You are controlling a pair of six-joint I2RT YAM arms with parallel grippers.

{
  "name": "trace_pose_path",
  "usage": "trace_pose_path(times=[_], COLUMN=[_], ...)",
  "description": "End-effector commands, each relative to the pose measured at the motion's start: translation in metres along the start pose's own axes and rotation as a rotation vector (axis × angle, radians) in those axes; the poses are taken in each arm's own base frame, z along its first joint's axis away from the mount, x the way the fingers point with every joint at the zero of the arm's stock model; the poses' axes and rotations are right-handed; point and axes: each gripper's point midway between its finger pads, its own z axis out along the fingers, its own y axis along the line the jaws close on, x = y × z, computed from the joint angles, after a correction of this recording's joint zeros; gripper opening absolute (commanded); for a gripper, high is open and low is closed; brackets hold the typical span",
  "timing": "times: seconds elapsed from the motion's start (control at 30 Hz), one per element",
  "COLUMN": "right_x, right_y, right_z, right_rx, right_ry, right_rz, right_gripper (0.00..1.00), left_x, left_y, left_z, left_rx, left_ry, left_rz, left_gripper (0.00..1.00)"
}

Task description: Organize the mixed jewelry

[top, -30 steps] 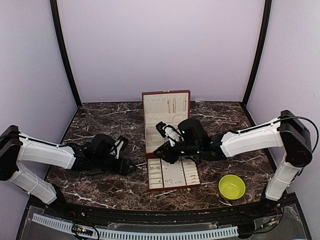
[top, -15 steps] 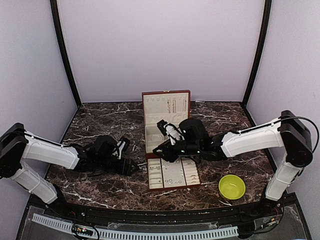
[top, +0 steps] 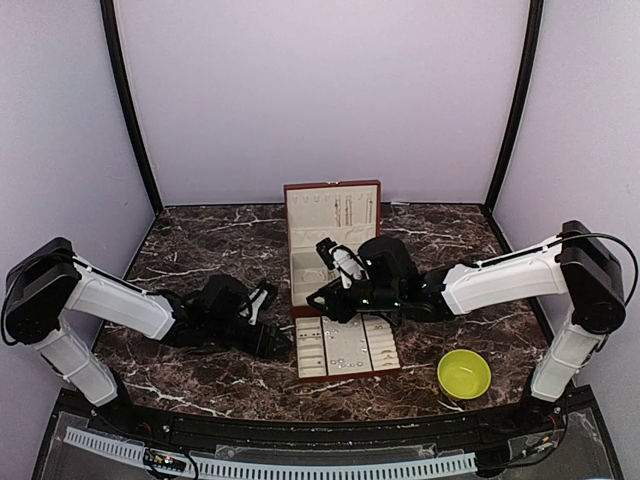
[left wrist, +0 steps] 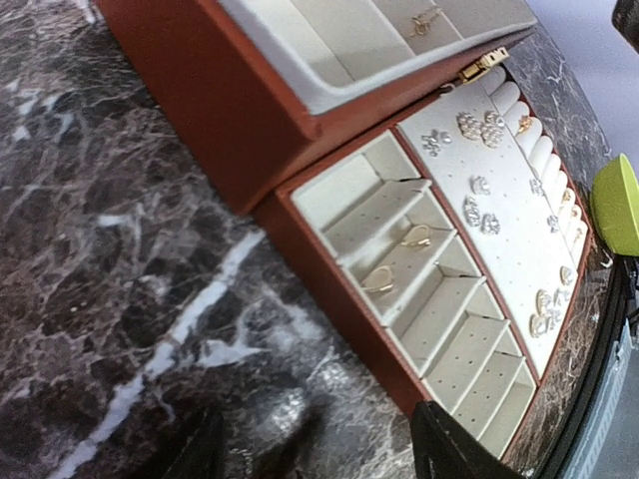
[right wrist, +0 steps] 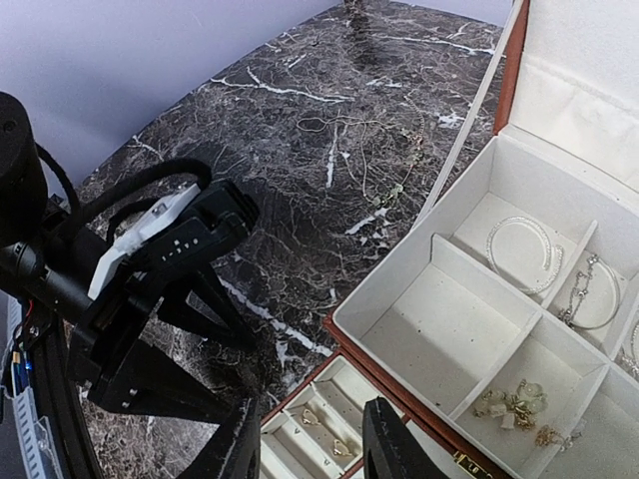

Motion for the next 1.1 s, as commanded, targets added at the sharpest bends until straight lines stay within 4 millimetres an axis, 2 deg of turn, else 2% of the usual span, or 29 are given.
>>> trace_pose_path(times=[0.0,0.2,0.4,0.57,0.77,1.07], right_x=[-0.012,-0.012,-0.01,-0.006,-0.005,-0.004], right_y=[-0.004,-0.004,-0.003,-0.002,-0.002,-0.003], right_z=[-0.001,0.001,0.004,0.009,0.011,0.011], right_rx=[0.015,0.014,0.011,0.0,-0.004,0.004], right_ry=[-0.045,-0.041,-0.028,-0.012,-0.004,0.0], right_rz=[0.02,0.024,0.023,0.027,0.028,0.033], right_gripper=[0.37,0.37,0.37,0.37,0.38,0.38], left_x=[0.004,-0.007,-0.018,-0.006,0.015,0.027], left_y=[-0.021,-0.029,-0.015,-0.004,0.004,0.003], left_z=[0.007,-0.005,-0.034,-0.043,-0.04,-0.031], left_rx=[0.074,0.093,-0.021,-0.073,-0.082,-0.059], left_ry=[0.034,-0.012,-0.091,-0.053,0.014,0.066], left_rz=[0.058,0.076,0.085,0.05,0.009,-0.002], left_gripper=[0.66,0.66,0.66,0.66,0.66,0.67])
